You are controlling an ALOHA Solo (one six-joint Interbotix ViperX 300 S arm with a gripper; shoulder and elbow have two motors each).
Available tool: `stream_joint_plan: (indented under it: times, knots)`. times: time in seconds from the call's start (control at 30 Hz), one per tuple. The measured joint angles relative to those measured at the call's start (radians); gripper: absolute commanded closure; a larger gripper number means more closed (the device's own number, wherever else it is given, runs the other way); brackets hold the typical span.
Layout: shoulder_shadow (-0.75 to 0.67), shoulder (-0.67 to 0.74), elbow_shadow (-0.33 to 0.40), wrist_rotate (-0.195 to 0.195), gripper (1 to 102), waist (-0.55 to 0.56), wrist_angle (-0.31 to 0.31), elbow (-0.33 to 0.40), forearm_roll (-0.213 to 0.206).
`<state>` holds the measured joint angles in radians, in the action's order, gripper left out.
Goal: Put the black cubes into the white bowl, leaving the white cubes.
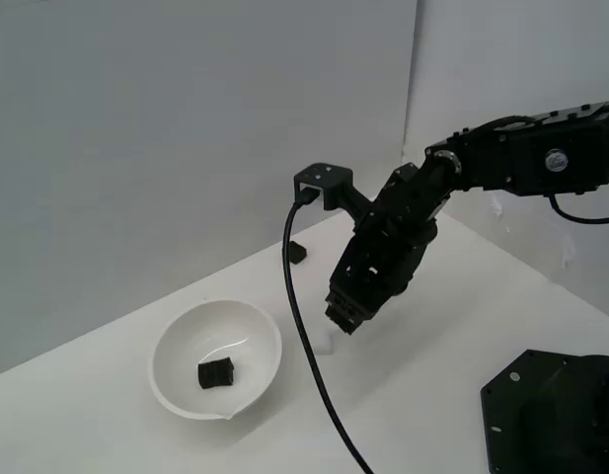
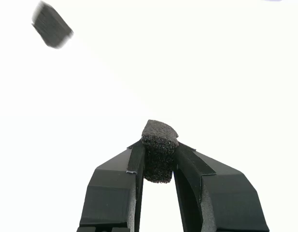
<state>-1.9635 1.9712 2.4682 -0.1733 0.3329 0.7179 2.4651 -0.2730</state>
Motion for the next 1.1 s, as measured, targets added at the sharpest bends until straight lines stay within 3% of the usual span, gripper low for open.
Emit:
stream_joint_plan:
  times: [0.17,0.33,0.53,1.1]
  knots:
    - [-0.118,0.118,-0.052,0.012,101,-0.002,0.0,-0.052,-0.02]
    - [-0.153,0.15,-0.084,0.012,101,0.025,0.002,-0.086,-0.044]
    - [-0.129,0.127,-0.117,0.021,101,0.092,-0.006,-0.117,-0.064]
    - [0.086,-0.087,-0.215,0.028,99,0.245,-0.126,-0.213,-0.077]
